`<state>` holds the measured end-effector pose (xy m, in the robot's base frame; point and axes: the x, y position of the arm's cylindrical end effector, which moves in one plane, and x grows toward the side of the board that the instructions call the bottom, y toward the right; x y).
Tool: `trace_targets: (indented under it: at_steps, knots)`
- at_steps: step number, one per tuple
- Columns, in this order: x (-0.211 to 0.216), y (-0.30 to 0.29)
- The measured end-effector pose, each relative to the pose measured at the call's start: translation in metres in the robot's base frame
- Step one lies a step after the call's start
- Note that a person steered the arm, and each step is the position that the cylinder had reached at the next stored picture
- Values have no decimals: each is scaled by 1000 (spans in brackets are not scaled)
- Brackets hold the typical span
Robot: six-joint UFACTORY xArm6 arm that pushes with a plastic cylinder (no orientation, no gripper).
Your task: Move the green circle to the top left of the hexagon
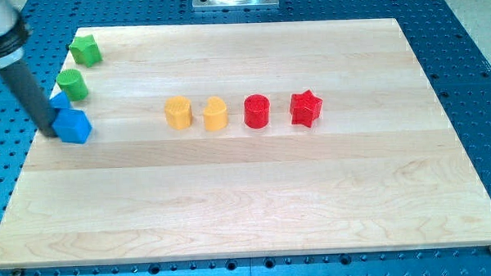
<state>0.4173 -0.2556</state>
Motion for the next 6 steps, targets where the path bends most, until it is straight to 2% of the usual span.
trace_targets:
  at_steps: [1,2,3,4,5,6]
  knots:
    - [-17,77]
    - [-13,51]
    - [-13,-38]
    - [-21,-49]
    - [-88,-40]
    - [-105,-16]
